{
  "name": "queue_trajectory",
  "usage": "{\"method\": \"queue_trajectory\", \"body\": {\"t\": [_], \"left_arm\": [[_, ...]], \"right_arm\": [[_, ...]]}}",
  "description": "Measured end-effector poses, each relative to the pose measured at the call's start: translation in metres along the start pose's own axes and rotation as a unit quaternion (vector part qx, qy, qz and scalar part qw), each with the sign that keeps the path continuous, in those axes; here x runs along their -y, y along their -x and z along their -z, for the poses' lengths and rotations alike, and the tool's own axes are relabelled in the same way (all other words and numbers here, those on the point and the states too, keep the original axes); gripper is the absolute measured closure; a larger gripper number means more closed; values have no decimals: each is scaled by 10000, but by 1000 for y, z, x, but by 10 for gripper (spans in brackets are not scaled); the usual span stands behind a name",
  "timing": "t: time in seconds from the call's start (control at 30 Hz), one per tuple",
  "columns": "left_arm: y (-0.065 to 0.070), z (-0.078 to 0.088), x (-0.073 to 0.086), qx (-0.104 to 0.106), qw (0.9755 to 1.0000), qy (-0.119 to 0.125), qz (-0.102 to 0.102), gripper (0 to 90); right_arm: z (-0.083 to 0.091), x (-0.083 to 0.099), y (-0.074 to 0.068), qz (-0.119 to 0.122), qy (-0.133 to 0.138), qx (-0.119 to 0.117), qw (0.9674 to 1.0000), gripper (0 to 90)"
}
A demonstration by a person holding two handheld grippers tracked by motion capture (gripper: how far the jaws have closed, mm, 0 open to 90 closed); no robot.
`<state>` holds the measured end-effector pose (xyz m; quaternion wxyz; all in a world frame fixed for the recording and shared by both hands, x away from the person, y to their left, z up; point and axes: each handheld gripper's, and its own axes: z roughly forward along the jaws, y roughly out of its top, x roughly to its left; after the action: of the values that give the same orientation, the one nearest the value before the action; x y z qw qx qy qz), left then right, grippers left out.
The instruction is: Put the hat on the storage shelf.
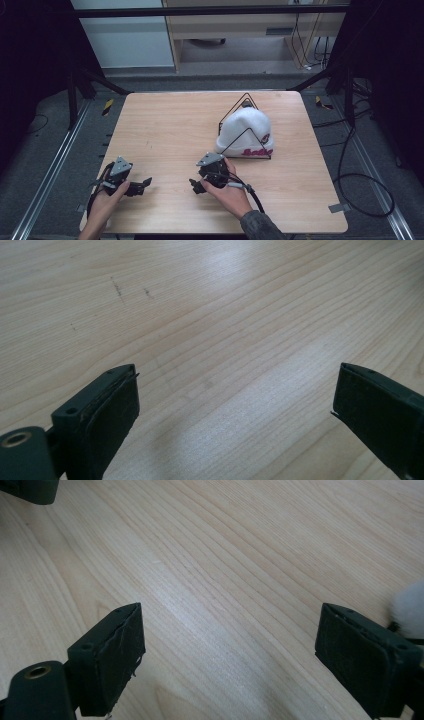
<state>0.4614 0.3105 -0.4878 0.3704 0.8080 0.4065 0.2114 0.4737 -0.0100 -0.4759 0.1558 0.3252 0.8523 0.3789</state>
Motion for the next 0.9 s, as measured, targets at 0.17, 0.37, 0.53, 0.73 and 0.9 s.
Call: {"method": "queue_trajectory", "body": {"t": [0.17, 0.37, 0.53, 0.73, 0.9], "left_arm": [[-2, -9, 1, -59, 9999, -130, 18, 42], [-3, -18, 2, -57, 9998, -132, 126, 43], [-2, -24, 4, -65, 9996, -261, 66, 43], [-2, -26, 4, -45, 9995, -299, 126, 43], [-1, -27, 4, -41, 9992, -381, 136, 37]], "right_arm": [[-13, 2, 3, -164, -23, -28, 9999, 128], [-25, 3, 6, -420, 62, 8, 9991, 129], [-32, 2, 5, -491, 77, 34, 9988, 129], [-40, 5, 2, -542, 15, 64, 9985, 127], [-44, 6, -1, -489, 32, 142, 9987, 123]]}}
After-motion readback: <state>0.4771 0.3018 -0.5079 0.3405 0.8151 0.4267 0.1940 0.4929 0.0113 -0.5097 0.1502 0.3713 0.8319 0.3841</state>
